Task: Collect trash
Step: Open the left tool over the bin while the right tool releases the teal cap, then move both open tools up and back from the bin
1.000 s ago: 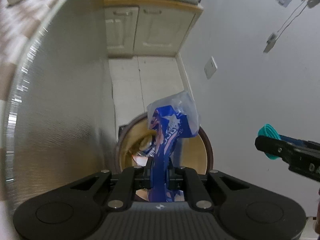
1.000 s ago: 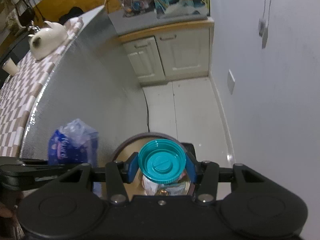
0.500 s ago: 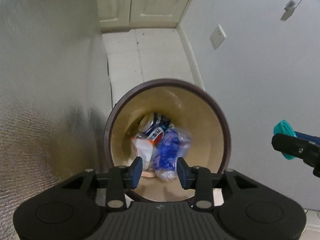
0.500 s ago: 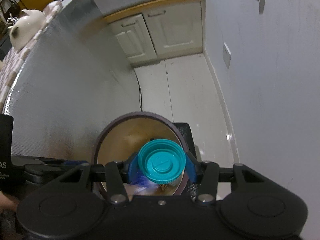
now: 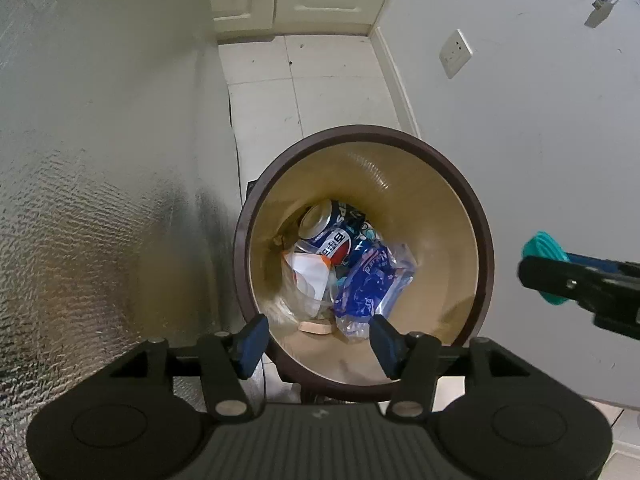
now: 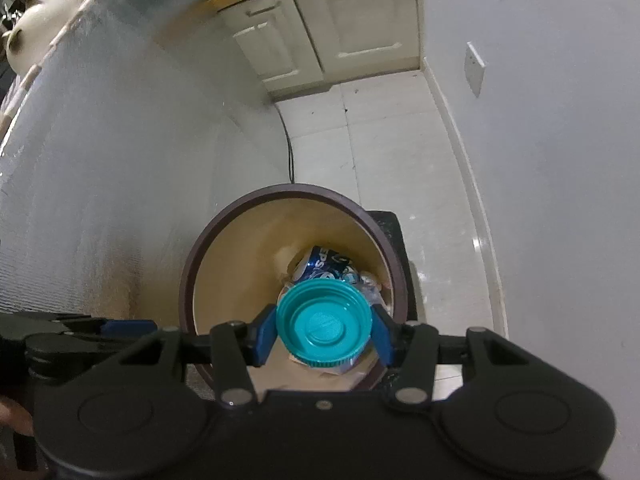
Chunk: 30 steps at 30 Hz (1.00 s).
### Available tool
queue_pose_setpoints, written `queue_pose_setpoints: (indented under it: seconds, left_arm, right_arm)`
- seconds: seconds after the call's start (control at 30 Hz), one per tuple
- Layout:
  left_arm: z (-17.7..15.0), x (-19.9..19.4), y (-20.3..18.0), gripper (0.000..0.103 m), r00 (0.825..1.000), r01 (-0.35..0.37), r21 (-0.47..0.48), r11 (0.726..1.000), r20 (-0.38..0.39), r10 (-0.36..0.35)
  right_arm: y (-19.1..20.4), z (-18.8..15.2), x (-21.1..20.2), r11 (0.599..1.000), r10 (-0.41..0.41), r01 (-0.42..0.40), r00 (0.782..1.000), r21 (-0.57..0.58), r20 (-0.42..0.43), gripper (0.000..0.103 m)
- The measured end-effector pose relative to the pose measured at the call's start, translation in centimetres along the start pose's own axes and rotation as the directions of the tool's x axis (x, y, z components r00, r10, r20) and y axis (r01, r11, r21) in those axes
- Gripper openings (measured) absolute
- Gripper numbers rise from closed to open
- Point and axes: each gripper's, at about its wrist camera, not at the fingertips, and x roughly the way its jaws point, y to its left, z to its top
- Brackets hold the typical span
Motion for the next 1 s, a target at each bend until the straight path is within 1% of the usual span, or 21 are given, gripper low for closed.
queue_pose_setpoints:
  seconds: [0.03, 0.07, 0.1, 0.13, 0.2, 0.23, 0.3, 0.4, 0.53, 0.77, 0.93, 1.0]
  left_arm:
    - [0.0, 0.0, 0.1, 0.062, 1.0, 0.0, -0.004, 1.0, -0.002, 0.0]
    - [0.0, 0.0, 0.2, 0.064, 1.0, -0.001, -0.006, 1.0, -0.003, 0.001]
    - [0.1, 0.1, 0.2, 0.07, 1.0, -0.004, -0.007, 1.0, -0.003, 0.004]
    - [0.0, 0.0, 0.3, 0.079, 1.0, -0.007, -0.006, 1.0, -0.003, 0.007]
    - [0.0, 0.1, 0.4, 0.089, 1.0, -0.005, -0.007, 1.0, -0.006, 0.005]
    - [-0.1, 0.1, 0.5, 0.092, 1.0, -0.004, -0.009, 1.0, -0.009, 0.004]
    - [-0.3, 0.2, 0.5, 0.093, 1.0, -0.011, -0.008, 1.0, -0.016, 0.011]
    - [-0.4, 0.4, 0.3, 0.099, 0.999, -0.024, 0.001, 1.0, -0.028, 0.024]
    - [-0.4, 0.1, 0.0, 0.103, 0.999, -0.033, 0.004, 0.999, -0.026, 0.034]
    - [-0.4, -1.1, -0.2, 0.103, 0.998, -0.055, 0.007, 0.998, -0.006, 0.055]
    - [-0.4, -3.1, -0.7, 0.103, 0.997, -0.069, 0.01, 0.998, 0.025, 0.068]
    - [-0.4, -4.0, -0.9, 0.103, 0.996, -0.078, 0.01, 0.997, 0.041, 0.078]
  right_arm:
    - [0.0, 0.1, 0.3, 1.0, 0.006, -0.006, 1.0, -0.002, -0.005, 0.051]
    - [0.1, 0.0, 0.5, 1.0, 0.009, -0.009, 1.0, -0.002, -0.006, 0.054]
    - [0.1, 0.0, 0.8, 1.0, 0.019, -0.019, 1.0, -0.003, -0.007, 0.058]
    - [0.0, -0.1, 1.1, 1.0, 0.021, -0.021, 1.0, -0.004, -0.013, 0.059]
    - [0.0, -0.2, 1.5, 1.0, 0.008, -0.008, 1.0, -0.001, -0.028, 0.064]
    - [-0.1, -0.2, 1.7, 1.0, 0.006, -0.006, 0.999, -0.001, -0.032, 0.064]
    - [-0.1, -0.4, 1.8, 1.0, 0.001, -0.001, 0.999, 0.0, -0.041, 0.064]
    - [-0.4, -0.5, 1.7, 1.0, -0.007, 0.007, 0.999, -0.002, -0.048, 0.064]
    - [-0.5, -0.8, 1.5, 1.0, -0.011, 0.01, 0.999, -0.004, -0.046, 0.065]
    - [-0.3, -0.8, -0.2, 1.0, -0.01, 0.009, 1.0, -0.028, -0.019, 0.067]
    - [0.0, -0.5, -2.0, 0.999, -0.01, 0.011, 1.0, -0.048, 0.017, 0.07]
    - [0.1, -0.2, -2.9, 0.999, -0.009, 0.01, 1.0, -0.053, 0.03, 0.073]
